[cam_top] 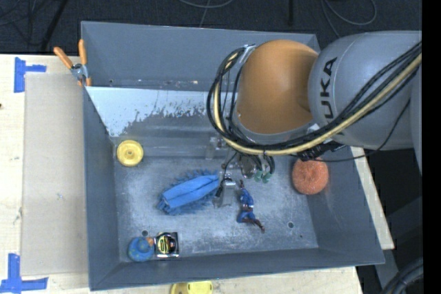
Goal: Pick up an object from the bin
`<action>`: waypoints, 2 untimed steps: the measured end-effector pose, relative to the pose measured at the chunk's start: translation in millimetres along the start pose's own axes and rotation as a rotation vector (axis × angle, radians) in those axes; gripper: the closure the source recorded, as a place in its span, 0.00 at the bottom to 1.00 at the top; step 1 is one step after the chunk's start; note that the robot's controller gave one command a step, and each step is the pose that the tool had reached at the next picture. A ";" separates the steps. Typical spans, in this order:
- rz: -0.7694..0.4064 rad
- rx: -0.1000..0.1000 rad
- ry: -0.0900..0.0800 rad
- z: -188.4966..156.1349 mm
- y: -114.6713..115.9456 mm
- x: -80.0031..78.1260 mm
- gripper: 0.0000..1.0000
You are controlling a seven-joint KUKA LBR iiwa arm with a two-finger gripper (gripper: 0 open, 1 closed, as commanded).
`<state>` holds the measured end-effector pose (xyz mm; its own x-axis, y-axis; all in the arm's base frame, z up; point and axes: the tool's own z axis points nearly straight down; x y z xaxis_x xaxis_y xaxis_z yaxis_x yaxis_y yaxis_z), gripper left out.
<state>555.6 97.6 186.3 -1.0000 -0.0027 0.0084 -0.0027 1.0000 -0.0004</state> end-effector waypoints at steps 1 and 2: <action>0.002 -0.001 -0.007 -4.6 -0.4 -1.2 0.00; -0.162 -0.001 -0.010 112.7 19.2 -47.2 1.00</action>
Offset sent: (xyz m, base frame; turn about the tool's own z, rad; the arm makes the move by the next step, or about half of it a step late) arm 0.0443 0.0192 -0.1163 -0.1651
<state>601.8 116.9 73.2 -0.9864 -0.1644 -0.0017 -0.1644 0.9864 0.0010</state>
